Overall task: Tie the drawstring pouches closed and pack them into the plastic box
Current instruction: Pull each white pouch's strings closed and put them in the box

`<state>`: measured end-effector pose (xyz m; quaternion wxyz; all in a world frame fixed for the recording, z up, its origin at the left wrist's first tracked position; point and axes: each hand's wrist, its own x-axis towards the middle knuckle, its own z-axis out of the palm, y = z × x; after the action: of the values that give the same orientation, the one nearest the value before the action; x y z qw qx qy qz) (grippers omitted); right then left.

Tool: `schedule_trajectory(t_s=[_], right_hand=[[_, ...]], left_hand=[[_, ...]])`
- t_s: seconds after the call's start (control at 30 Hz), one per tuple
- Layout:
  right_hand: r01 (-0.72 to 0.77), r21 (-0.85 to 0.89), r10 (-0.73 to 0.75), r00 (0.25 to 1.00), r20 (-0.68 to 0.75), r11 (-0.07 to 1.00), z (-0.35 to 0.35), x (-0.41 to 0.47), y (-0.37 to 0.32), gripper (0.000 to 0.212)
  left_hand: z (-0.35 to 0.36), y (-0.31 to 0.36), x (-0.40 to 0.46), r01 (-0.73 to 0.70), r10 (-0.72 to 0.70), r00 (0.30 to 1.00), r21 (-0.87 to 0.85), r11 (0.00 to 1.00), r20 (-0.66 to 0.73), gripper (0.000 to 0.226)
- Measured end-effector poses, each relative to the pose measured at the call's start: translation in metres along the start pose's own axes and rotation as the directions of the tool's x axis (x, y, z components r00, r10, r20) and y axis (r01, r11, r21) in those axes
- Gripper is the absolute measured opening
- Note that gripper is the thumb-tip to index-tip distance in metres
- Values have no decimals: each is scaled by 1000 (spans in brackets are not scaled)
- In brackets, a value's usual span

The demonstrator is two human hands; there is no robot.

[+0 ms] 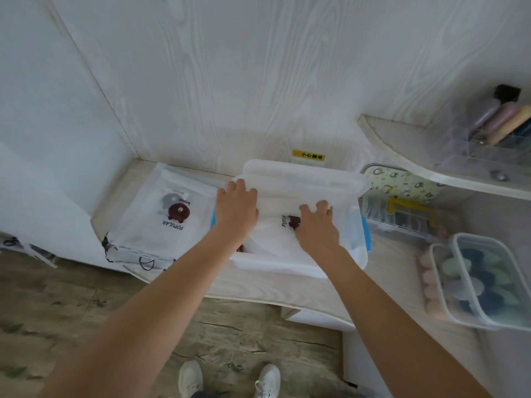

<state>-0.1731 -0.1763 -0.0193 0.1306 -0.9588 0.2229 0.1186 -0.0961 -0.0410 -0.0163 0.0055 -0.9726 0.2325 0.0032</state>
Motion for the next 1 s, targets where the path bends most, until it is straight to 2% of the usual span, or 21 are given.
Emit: schedule_trajectory(t_s=[0.1,0.17,0.27,0.33,0.4,0.47,0.53,0.6,0.67,0.73,0.83,0.9,1.0], right_hand=[[130,163,-129,991,-20,978,-10,-8,-41,47],[241,246,-231,970,-70,939,-10,-11,-74,47],[377,361,-337,926,-172,853,-3,-20,-128,44],[454,355,-393,890,-232,817,8,-24,-162,43],[490,335,-442,871,-213,805,27,-26,-192,40],[469,300,-456,882,-114,831,50,-24,-213,38],[421,211,-442,894,66,882,72,-19,-222,49],[364,120,-384,880,279,923,93,-16,-228,67],[316,67,-317,870,377,946,105,-16,-229,69],[276,73,-284,897,340,959,111,-15,-228,47],[196,150,-219,964,154,969,112,-12,-224,28],[159,322,-176,984,24,933,111,-10,-220,20],[128,586,-82,991,-106,800,104,-12,-222,12]], left_hand=[[-14,-33,-10,25,-84,974,-271,962,-209,29],[-18,-66,-17,91,-192,944,-350,932,-267,27],[-11,-120,-29,230,-312,934,-377,897,-173,27],[1,-157,-34,265,-313,946,-343,901,-90,28],[17,-191,-37,256,-266,964,-329,909,15,28],[33,-217,-40,212,-161,974,-379,901,161,32],[45,-233,-45,134,-11,957,-406,904,290,36],[56,-247,-51,77,104,909,-409,909,403,43],[61,-256,-55,59,158,857,-398,915,490,60],[61,-263,-60,78,187,827,-438,896,530,77],[60,-273,-66,74,219,850,-520,851,479,86],[64,-277,-67,36,202,914,-567,823,351,67],[65,-279,-63,117,-15,990,-758,641,141,33]])
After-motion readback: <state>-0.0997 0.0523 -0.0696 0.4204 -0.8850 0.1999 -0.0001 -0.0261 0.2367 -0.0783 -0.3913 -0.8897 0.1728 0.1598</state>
